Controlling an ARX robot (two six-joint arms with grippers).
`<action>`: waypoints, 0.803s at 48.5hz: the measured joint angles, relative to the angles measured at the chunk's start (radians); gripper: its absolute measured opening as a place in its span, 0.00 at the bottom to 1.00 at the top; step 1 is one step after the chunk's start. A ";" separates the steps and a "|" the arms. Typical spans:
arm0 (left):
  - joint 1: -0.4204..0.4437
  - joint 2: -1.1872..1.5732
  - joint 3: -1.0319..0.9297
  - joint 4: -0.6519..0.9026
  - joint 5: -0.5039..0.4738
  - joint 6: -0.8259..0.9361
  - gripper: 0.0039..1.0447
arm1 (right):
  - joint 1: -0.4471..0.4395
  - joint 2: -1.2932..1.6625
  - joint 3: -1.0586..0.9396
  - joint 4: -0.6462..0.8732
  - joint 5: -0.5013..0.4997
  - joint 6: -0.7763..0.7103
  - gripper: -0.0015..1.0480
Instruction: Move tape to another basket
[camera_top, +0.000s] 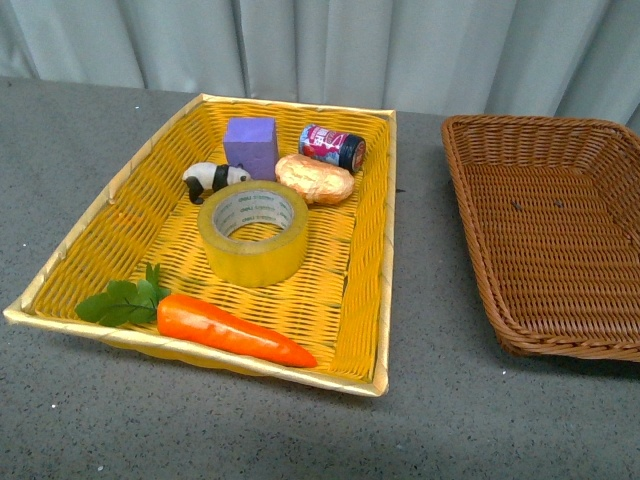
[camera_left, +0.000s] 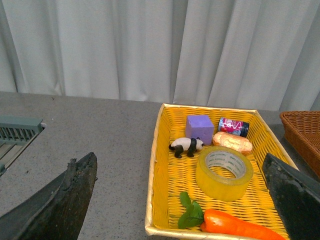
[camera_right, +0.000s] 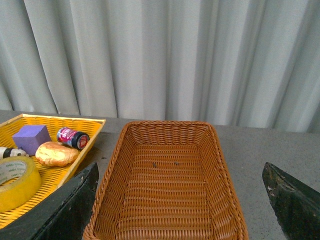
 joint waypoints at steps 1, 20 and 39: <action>0.000 0.000 0.000 0.000 0.000 0.000 0.94 | 0.000 0.000 0.000 0.000 0.000 0.000 0.91; 0.000 0.000 0.000 0.000 0.000 0.000 0.94 | 0.000 0.000 0.000 0.000 0.000 0.000 0.91; 0.000 0.000 0.000 0.000 0.000 0.000 0.94 | 0.000 0.000 0.000 0.000 0.000 0.000 0.91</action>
